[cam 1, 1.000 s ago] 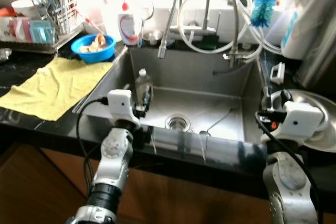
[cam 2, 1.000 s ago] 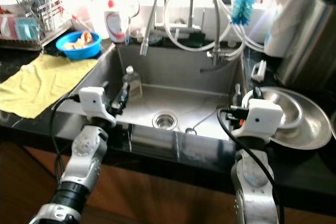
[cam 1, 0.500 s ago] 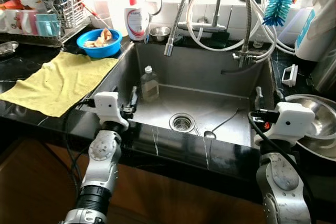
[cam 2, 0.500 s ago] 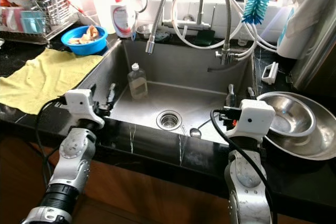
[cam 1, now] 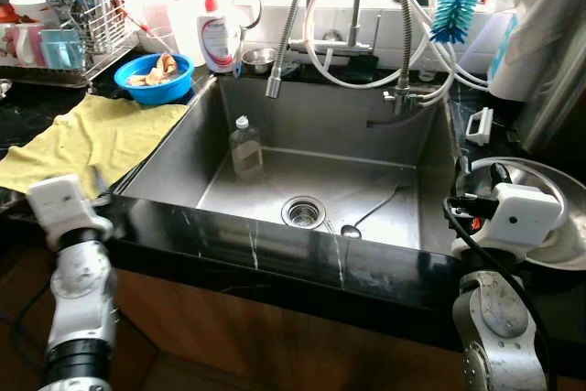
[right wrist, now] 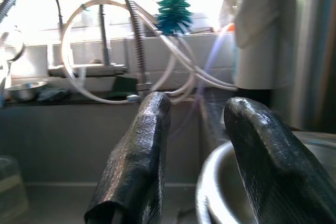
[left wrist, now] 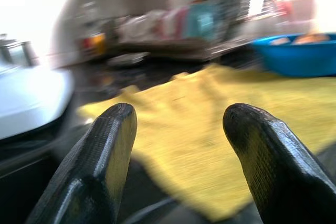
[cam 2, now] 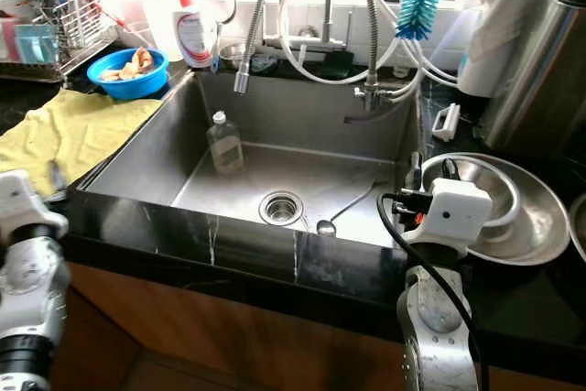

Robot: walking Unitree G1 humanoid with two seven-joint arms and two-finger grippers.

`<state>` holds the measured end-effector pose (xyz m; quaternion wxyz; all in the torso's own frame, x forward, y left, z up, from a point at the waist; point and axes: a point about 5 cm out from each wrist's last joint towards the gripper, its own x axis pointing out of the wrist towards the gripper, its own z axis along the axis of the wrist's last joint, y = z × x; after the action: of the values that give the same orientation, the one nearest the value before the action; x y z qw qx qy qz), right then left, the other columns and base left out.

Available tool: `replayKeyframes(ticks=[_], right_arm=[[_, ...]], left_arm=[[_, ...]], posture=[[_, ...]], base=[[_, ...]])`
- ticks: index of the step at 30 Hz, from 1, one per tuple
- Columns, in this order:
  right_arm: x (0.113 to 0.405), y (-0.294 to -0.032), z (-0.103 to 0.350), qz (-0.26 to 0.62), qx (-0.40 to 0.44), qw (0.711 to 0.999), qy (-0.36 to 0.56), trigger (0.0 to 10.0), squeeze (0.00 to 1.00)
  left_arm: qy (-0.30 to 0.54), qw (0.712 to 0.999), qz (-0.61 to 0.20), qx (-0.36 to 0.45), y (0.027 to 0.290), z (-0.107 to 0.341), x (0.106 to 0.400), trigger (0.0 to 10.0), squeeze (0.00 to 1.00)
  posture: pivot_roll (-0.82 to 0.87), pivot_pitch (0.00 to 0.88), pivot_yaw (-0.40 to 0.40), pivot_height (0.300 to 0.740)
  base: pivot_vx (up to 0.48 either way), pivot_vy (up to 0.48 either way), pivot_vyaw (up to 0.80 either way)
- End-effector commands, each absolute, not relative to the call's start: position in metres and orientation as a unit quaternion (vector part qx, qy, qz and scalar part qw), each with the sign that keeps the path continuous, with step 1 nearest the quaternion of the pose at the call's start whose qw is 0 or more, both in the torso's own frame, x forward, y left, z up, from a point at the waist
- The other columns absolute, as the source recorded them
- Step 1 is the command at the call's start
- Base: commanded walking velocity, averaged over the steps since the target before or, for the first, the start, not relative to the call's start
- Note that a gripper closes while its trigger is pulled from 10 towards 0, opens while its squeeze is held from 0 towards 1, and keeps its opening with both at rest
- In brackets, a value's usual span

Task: Kitchen organization

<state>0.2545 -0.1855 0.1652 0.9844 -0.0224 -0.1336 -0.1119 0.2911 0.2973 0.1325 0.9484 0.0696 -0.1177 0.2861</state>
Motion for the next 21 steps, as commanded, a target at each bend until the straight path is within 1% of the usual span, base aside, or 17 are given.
replayKeyframes(ticks=[1, 3, 5, 9, 11, 13, 14, 15, 17, 18, 19, 20, 21], right_arm=[[0.256, -0.182, 0.167, -0.109, -0.021, 0.984, -0.139, 10.0, 0.00], [0.256, -0.183, 0.167, -0.113, -0.018, 0.983, -0.141, 10.0, 0.00], [0.256, -0.183, 0.166, -0.114, -0.018, 0.983, -0.141, 10.0, 0.00], [0.255, -0.181, 0.165, -0.113, -0.015, 0.984, -0.139, 10.0, 0.00], [0.255, -0.181, 0.164, -0.113, -0.015, 0.984, -0.138, 10.0, 0.00], [0.256, -0.181, 0.164, -0.113, -0.015, 0.984, -0.138, 10.0, 0.00], [0.256, -0.181, 0.164, -0.113, -0.015, 0.984, -0.138, 10.0, 0.00], [0.256, -0.181, 0.163, -0.113, -0.014, 0.984, -0.137, 10.0, 0.00], [0.256, -0.181, 0.163, -0.114, -0.014, 0.984, -0.137, 10.0, 0.00], [0.256, -0.182, 0.163, -0.116, -0.014, 0.983, -0.138, 10.0, 0.00], [0.256, -0.183, 0.164, -0.119, -0.014, 0.983, -0.139, 10.0, 0.00], [0.256, -0.183, 0.164, -0.119, -0.014, 0.983, -0.139, 10.0, 0.00], [0.256, -0.183, 0.164, -0.120, -0.014, 0.983, -0.139, 10.0, 0.00]], left_arm=[[-0.098, 0.941, 0.309, 0.101, 0.306, 0.124, 0.284, 10.0, 0.00], [-0.052, 0.915, 0.374, 0.142, 0.328, 0.105, 0.263, 10.0, 0.00], [-0.037, 0.907, 0.392, 0.151, 0.334, 0.099, 0.256, 10.0, 0.00], [0.009, 0.887, 0.428, 0.170, 0.352, 0.080, 0.233, 10.0, 0.00], [0.018, 0.882, 0.434, 0.180, 0.355, 0.076, 0.227, 10.0, 0.00], [0.047, 0.869, 0.459, 0.180, 0.363, 0.065, 0.214, 10.0, 0.00], [0.047, 0.869, 0.459, 0.180, 0.363, 0.065, 0.214, 10.0, 0.00], [0.064, 0.864, 0.468, 0.174, 0.367, 0.059, 0.208, 10.0, 0.00], [0.104, 0.866, 0.456, 0.177, 0.368, 0.047, 0.202, 10.0, 0.00], [0.129, 0.870, 0.444, 0.173, 0.368, 0.039, 0.199, 10.0, 0.00], [0.183, 0.875, 0.417, 0.164, 0.365, 0.023, 0.194, 10.0, 0.00], [0.183, 0.875, 0.417, 0.164, 0.365, 0.023, 0.194, 10.0, 0.00], [0.201, 0.876, 0.407, 0.162, 0.364, 0.017, 0.192, 10.0, 0.00]], posture=[[-0.13, 0.000, 0.065, 0.740], [-0.12, 0.000, 0.068, 0.740], [-0.12, 0.000, 0.068, 0.740], [-0.11, 0.000, 0.064, 0.740], [-0.11, 0.000, 0.063, 0.740], [-0.10, 0.000, 0.066, 0.740], [-0.10, 0.000, 0.066, 0.740], [-0.10, 0.000, 0.067, 0.740], [-0.10, 0.000, 0.072, 0.740], [-0.10, 0.000, 0.072, 0.740], [-0.10, 0.000, 0.076, 0.740], [-0.10, 0.000, 0.076, 0.740], [-0.10, 0.000, 0.076, 0.740]], base=[[0.000, 0.000, 0.00], [0.000, 0.000, 0.00], [0.000, 0.000, 0.00], [0.000, 0.000, 0.00], [0.000, 0.000, 0.00], [0.000, 0.000, 0.00], [0.000, 0.000, 0.00], [0.000, 0.000, 0.00], [0.000, 0.000, 0.00], [0.000, 0.000, 0.00], [0.000, 0.000, 0.00], [0.000, 0.000, 0.00], [0.000, 0.000, 0.00]])
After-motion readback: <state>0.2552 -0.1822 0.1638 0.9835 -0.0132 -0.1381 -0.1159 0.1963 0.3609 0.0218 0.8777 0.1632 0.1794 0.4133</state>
